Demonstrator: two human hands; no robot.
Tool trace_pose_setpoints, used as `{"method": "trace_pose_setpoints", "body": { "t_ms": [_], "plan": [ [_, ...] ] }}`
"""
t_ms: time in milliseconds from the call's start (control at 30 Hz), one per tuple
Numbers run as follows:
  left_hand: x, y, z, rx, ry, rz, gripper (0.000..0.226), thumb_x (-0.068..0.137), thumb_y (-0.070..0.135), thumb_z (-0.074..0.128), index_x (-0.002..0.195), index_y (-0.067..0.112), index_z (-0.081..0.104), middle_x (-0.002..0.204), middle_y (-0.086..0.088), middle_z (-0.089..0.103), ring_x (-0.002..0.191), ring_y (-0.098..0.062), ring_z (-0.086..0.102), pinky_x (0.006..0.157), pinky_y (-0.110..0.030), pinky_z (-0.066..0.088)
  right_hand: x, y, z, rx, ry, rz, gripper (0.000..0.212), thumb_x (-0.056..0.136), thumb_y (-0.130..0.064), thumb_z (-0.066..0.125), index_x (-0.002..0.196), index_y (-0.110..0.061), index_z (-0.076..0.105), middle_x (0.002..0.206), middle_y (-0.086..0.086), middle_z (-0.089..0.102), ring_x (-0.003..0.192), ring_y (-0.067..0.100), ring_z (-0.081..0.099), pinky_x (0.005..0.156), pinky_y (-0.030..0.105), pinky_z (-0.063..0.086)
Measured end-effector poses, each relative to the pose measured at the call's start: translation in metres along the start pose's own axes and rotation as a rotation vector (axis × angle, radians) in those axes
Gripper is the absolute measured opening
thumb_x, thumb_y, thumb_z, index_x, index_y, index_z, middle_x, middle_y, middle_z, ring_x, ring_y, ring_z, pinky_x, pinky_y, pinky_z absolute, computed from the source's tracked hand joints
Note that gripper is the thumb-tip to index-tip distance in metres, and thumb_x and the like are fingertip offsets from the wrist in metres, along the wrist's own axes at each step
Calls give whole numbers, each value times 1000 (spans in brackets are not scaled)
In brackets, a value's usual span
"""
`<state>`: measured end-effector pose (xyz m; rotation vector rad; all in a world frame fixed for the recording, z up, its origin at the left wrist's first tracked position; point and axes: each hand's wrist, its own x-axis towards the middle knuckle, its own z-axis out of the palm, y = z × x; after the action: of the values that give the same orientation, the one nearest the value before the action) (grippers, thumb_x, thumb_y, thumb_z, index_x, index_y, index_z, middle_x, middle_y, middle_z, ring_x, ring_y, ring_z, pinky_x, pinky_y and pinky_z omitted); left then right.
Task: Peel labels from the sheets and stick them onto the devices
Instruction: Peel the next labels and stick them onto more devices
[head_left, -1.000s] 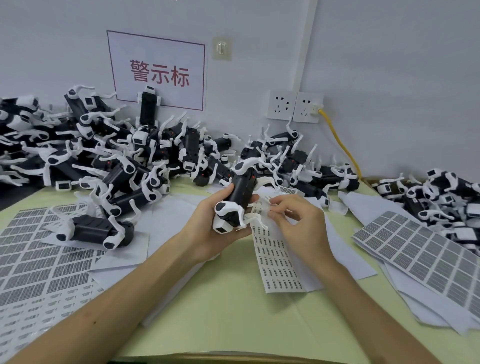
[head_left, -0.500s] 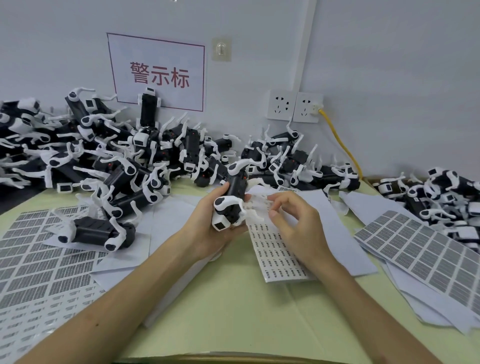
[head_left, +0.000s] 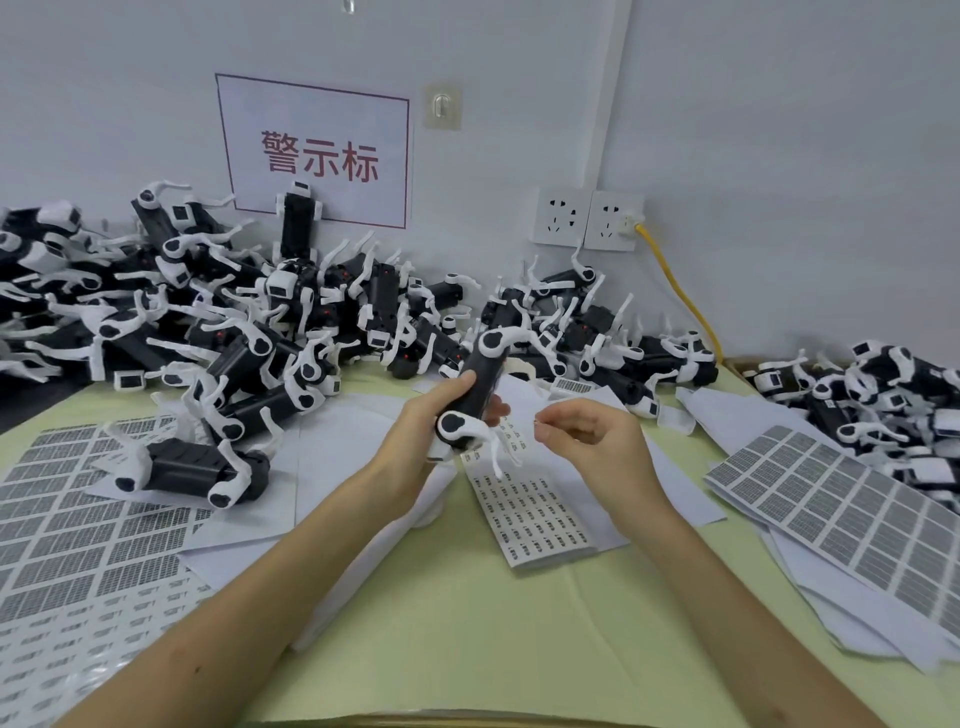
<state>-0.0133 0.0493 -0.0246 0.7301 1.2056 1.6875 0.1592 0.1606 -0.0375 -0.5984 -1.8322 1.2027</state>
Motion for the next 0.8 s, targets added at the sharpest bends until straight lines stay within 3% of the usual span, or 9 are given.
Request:
{"method": "trace_pose_setpoints", "body": {
  "t_ms": [167, 300, 467, 600, 700, 800],
  "plan": [
    [-5, 0, 5, -39, -75, -14, 52, 101, 34, 54, 136, -5, 59, 128, -25, 70, 105, -28, 74, 86, -30, 59, 0, -1, -1, 4, -7, 27, 21, 86, -6, 80, 99, -23, 77, 85, -2, 79, 82, 9, 72, 82, 20, 54],
    [-8, 3, 5, -35, -133, -6, 62, 93, 38, 55, 136, -7, 58, 129, -28, 68, 107, -32, 73, 108, -46, 48, -1, -1, 1, 15, -11, 58, 29, 84, -8, 82, 107, -21, 70, 83, 2, 79, 80, 12, 71, 84, 22, 53],
    [-6, -3, 3, -13, -212, -38, 53, 90, 40, 58, 125, 2, 68, 127, -26, 70, 111, -35, 70, 94, -41, 52, 1, -1, 0, 11, 10, 96, 28, 84, -11, 83, 102, -20, 63, 81, 1, 79, 76, 8, 72, 80, 22, 49],
    [-3, -9, 2, 7, -254, -56, 53, 90, 40, 61, 128, 5, 68, 129, -20, 71, 117, -36, 68, 99, -44, 49, 2, 2, 0, -18, 48, 110, 13, 86, -14, 81, 88, -16, 68, 73, 1, 76, 69, 7, 69, 80, 31, 49],
    [-2, -11, 2, 7, -279, -49, 52, 89, 41, 58, 127, 9, 71, 131, -17, 71, 116, -34, 68, 100, -44, 50, 2, 4, -2, -89, 89, 91, 14, 84, -24, 83, 79, -17, 72, 70, -4, 72, 67, 9, 64, 73, 30, 48],
    [-1, -10, 1, -40, -255, -55, 54, 88, 40, 61, 125, 1, 68, 129, -22, 70, 112, -36, 67, 107, -48, 44, 2, 4, -1, -120, 80, 67, 15, 86, -24, 82, 77, -15, 74, 68, -6, 69, 67, 10, 60, 72, 32, 49]
  ]
}}
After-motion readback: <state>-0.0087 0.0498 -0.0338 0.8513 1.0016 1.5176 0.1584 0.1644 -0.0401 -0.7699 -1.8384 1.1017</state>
